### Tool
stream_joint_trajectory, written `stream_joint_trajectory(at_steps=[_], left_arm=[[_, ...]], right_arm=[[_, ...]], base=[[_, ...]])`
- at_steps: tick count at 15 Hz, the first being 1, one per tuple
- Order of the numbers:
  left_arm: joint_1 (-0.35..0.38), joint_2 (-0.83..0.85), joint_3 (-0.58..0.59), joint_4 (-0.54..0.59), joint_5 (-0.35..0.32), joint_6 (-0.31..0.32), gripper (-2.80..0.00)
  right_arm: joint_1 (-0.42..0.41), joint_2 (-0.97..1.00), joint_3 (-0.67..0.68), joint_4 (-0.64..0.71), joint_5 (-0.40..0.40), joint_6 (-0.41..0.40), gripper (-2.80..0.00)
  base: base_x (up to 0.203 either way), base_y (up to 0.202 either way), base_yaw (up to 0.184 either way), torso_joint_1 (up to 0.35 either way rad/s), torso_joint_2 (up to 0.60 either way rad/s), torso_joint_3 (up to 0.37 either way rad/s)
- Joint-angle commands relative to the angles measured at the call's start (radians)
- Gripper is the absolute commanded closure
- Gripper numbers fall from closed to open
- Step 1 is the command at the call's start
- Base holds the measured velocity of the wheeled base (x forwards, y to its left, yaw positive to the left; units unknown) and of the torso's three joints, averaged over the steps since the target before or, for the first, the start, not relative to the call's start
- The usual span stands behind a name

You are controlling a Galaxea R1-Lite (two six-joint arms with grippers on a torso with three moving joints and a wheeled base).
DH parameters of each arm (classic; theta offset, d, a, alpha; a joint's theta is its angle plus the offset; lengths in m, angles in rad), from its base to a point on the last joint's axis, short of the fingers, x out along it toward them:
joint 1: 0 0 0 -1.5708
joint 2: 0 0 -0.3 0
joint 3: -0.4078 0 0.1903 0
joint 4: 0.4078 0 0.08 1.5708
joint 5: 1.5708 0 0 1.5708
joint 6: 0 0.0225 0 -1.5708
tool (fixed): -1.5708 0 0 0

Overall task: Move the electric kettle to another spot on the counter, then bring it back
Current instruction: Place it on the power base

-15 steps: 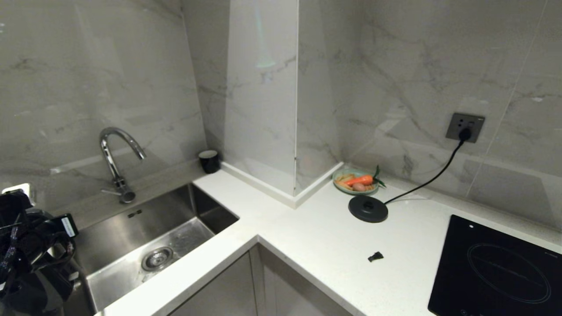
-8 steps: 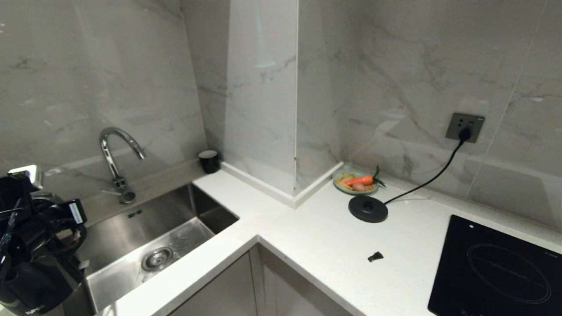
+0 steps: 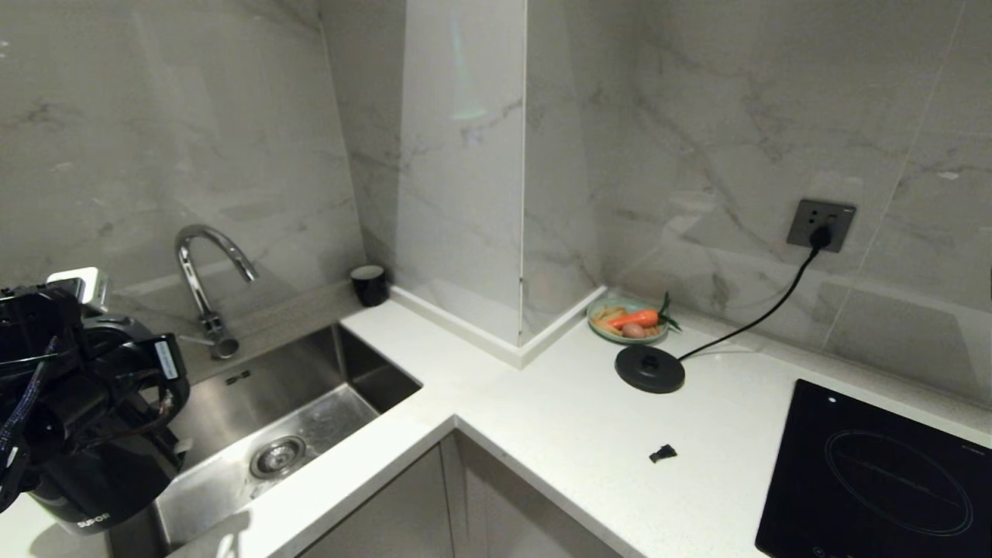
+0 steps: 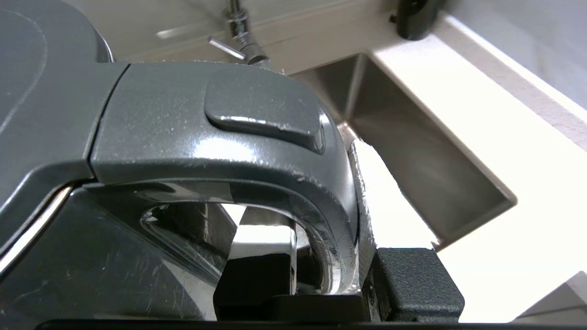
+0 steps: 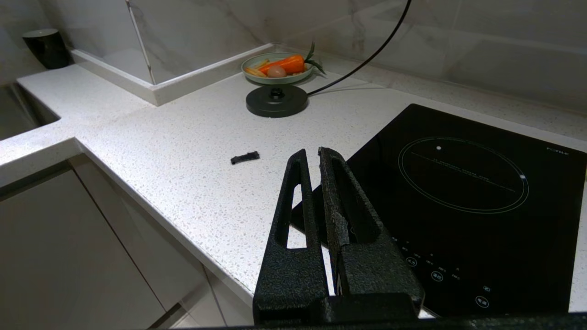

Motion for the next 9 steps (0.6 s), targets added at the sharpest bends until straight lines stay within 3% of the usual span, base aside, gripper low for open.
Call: stream_joint_trajectory(at_steps=[1,7,9], left_arm=[[-0.025,-0.034,0.002,0.002,0.001,0.0,0.0],[-0.066,-0.048,0.006,0.021,0.018,0.0,0.0],[-0.069,-0.048,0.01,0.019,0.017,0.0,0.0]], right_arm=[[0.0,0.001,0.0,-0.001,0.001,-0.001,0.0],[0.001,0.001,0.0,-0.001,0.001,-0.001,0.0],[0.001,0.001,0.0,-0.001,0.001,-0.001,0.0]], base=[[0.0,0.0,0.0,0.0,0.0,0.0],[0.0,0.0,0.0,0.0,0.0,0.0],[0.007,0.011,-0.082,0.002,0.0,0.005]])
